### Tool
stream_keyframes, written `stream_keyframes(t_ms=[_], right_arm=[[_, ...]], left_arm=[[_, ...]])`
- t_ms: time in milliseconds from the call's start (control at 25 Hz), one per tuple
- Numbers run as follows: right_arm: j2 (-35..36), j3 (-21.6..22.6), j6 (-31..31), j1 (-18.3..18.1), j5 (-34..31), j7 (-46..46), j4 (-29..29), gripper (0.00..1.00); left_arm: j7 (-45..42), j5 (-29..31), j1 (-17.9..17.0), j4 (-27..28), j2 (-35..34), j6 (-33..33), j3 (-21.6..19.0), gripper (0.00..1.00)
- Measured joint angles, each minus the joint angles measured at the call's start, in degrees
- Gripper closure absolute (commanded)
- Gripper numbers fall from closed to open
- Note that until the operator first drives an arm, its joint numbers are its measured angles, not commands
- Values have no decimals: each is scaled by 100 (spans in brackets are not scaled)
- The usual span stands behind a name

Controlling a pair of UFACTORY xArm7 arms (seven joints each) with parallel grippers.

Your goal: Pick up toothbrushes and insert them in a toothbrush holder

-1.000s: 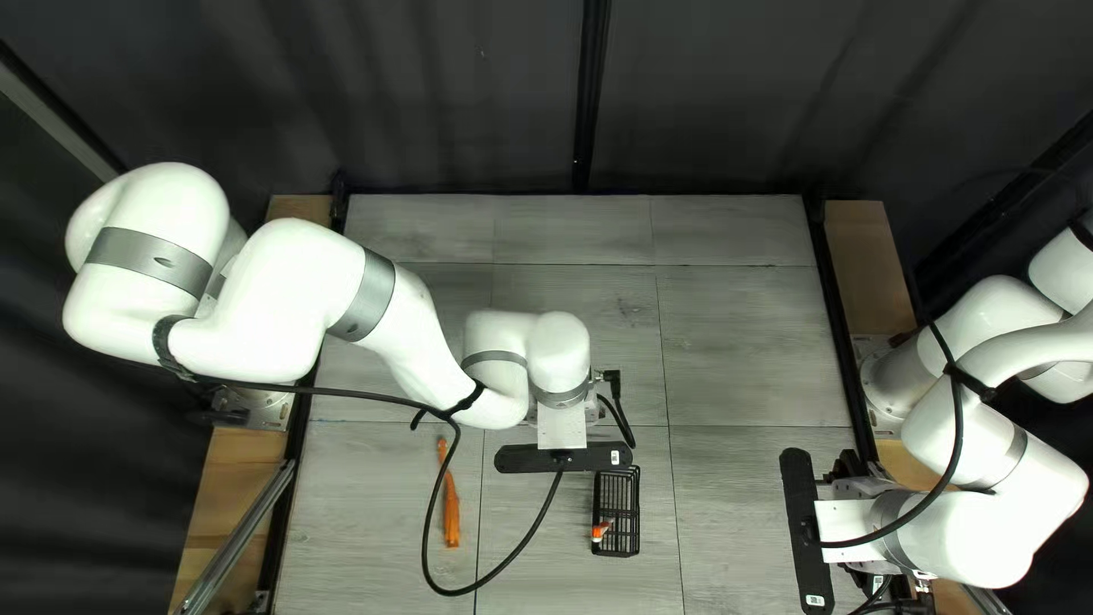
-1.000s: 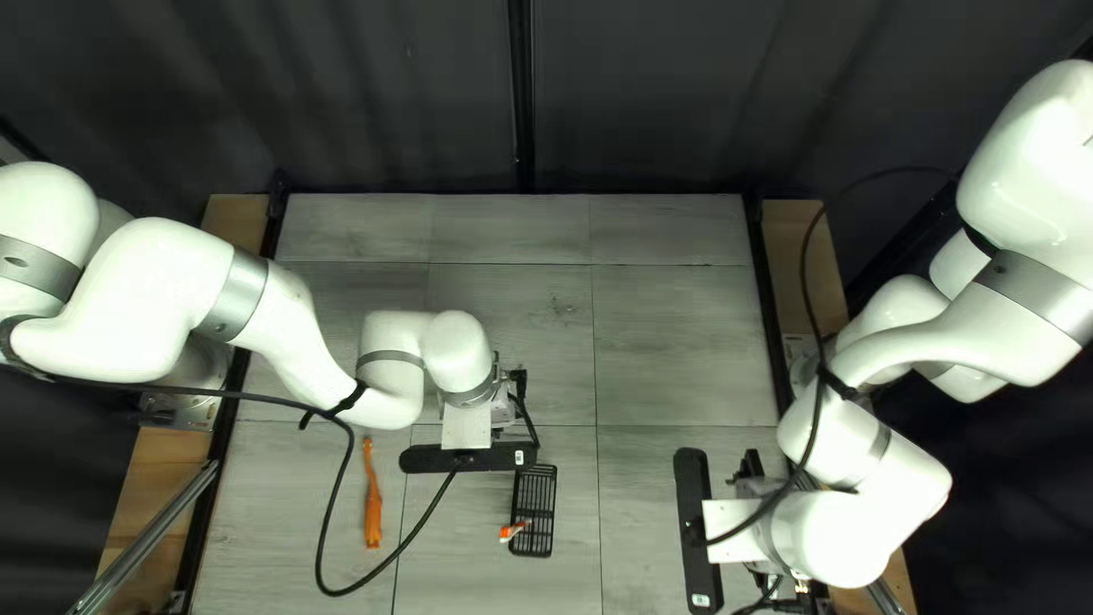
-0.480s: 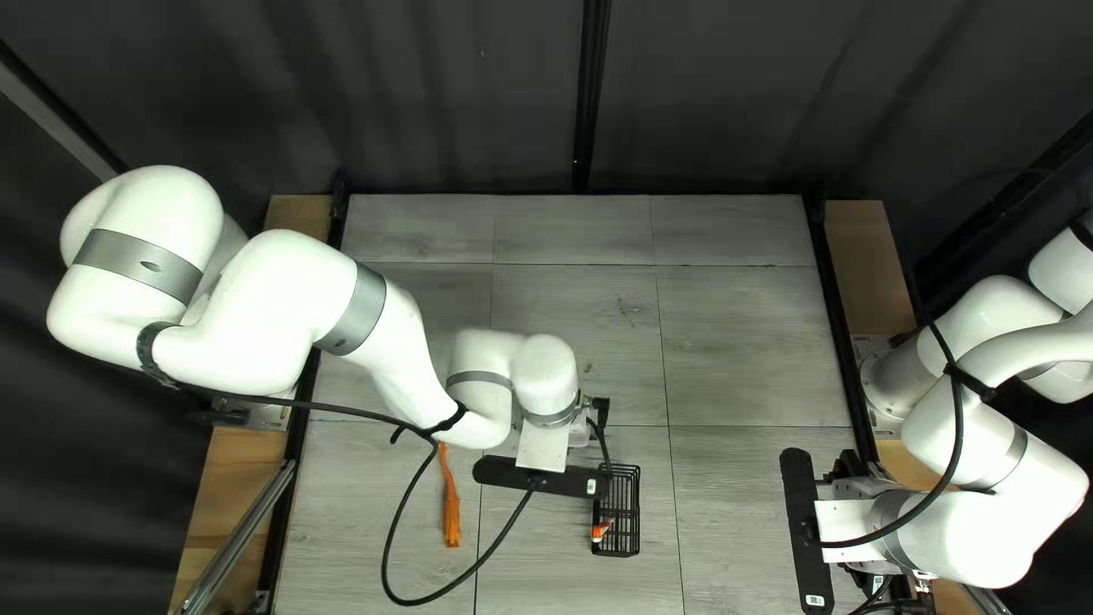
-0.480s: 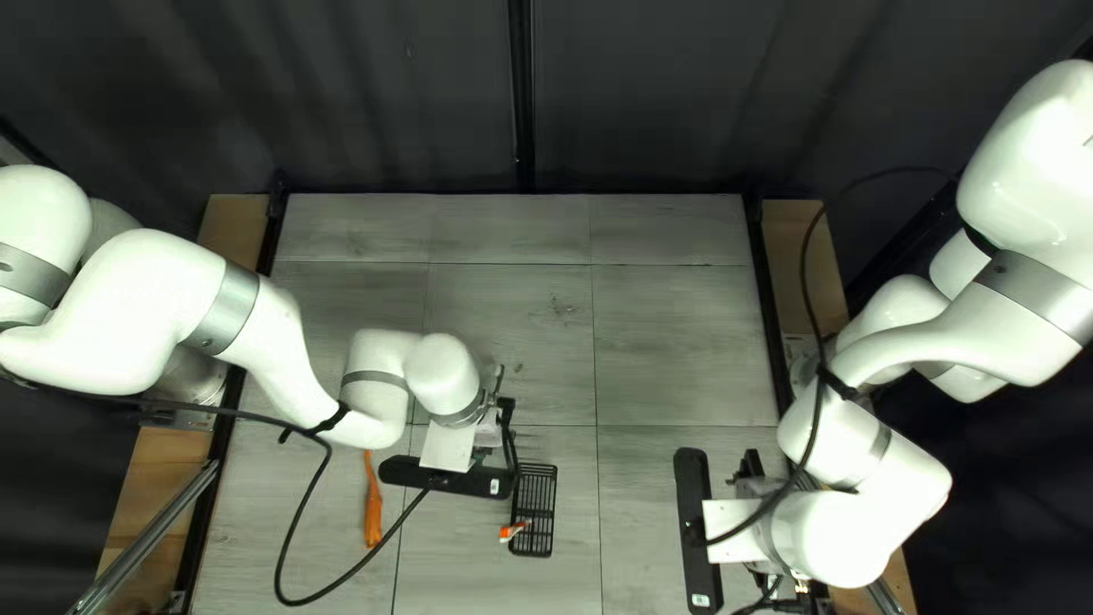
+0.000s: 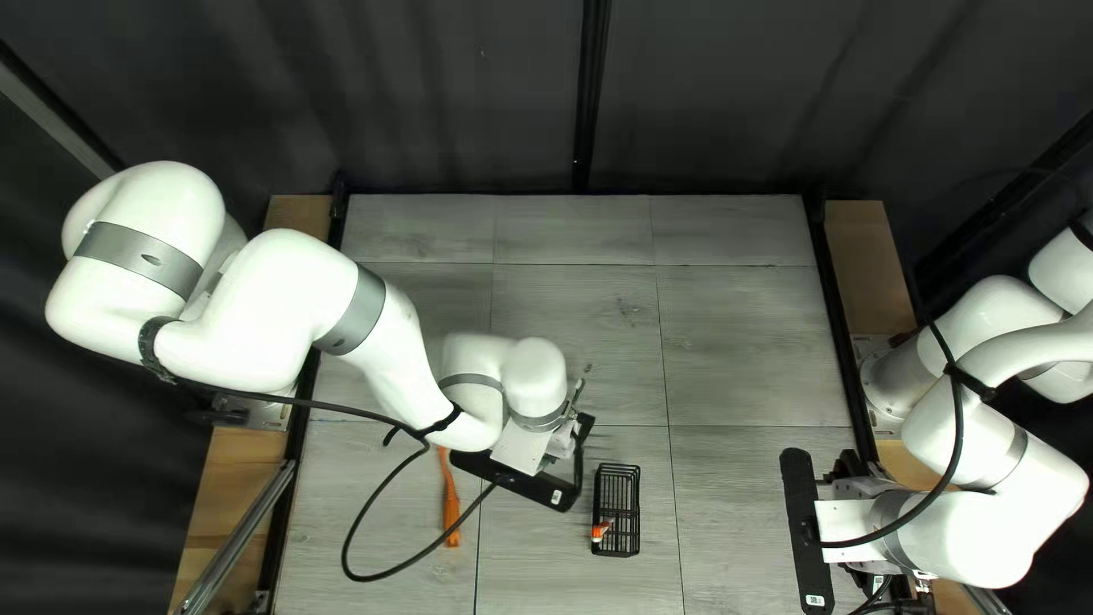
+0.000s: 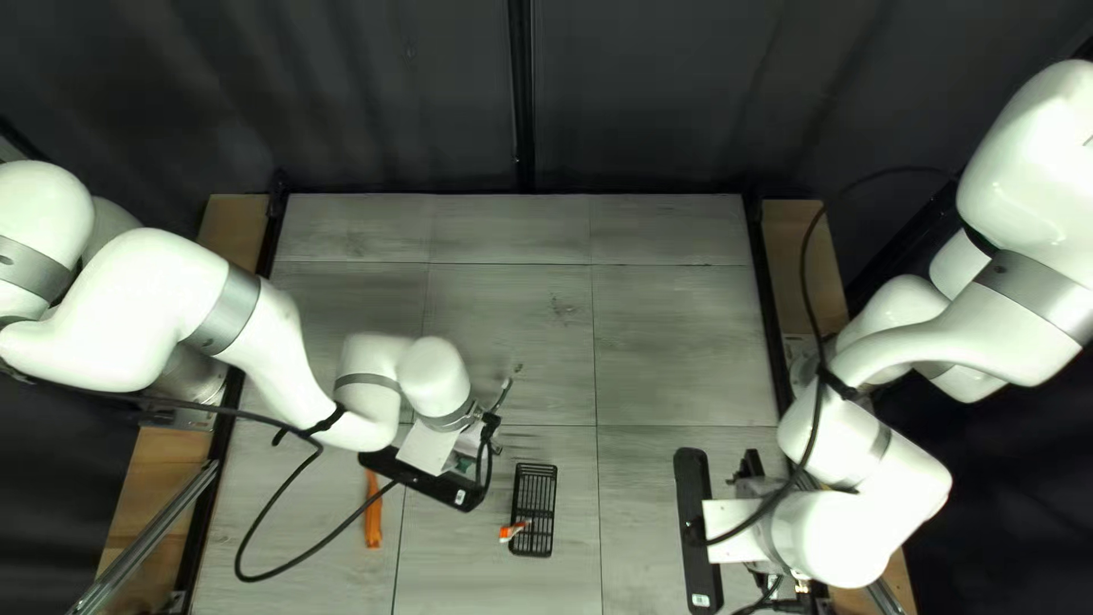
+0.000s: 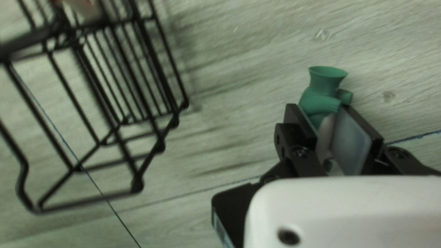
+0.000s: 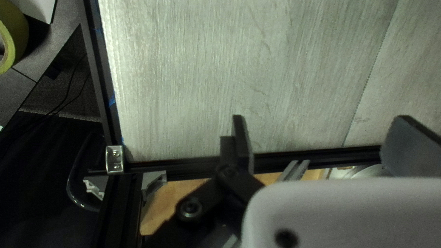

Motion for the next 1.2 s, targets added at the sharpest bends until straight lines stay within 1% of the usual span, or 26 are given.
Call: stream_keyframes(t_ms=[360, 400, 440, 480, 520, 560, 680, 720, 840, 920, 1040, 1120, 1200], right_arm=[[0, 0, 0, 0, 0, 0, 0, 0], [0, 0, 0, 0, 0, 0, 0, 0], [0, 0, 0, 0, 0, 0, 0, 0], [0, 0, 0, 0, 0, 0, 0, 0], [0, 0, 0, 0, 0, 0, 0, 0], [0, 0, 0, 0, 0, 0, 0, 0], [0, 0, 0, 0, 0, 0, 0, 0], [0, 0, 0, 0, 0, 0, 0, 0], [0, 0, 0, 0, 0, 0, 0, 0], [0, 0, 0, 0, 0, 0, 0, 0], [0, 0, 0, 0, 0, 0, 0, 0], [0, 0, 0, 0, 0, 0, 0, 0], [0, 0, 0, 0, 0, 0, 0, 0]], left_arm=[[452, -298, 201, -76, 68, -51, -155, 100], [457, -305, 204, -78, 73, -50, -159, 99], [457, -308, 206, -80, 72, -42, -160, 96], [456, -310, 207, -82, 67, -32, -160, 89], [454, -312, 208, -83, 59, -22, -160, 51], [453, -314, 210, -84, 51, -15, -160, 23], [468, -338, 225, -86, 41, -2, -165, 4], [481, -352, 233, -87, 41, -2, -172, 2], [529, -402, 255, -93, 45, -14, -196, 2], [562, -432, 271, -107, 45, -24, -209, 0], [496, -454, 285, -133, -14, -13, -185, 0], [216, -434, 268, -133, -87, 31, -111, 0], [-325, -369, 234, -128, -186, 74, 11, 0]])
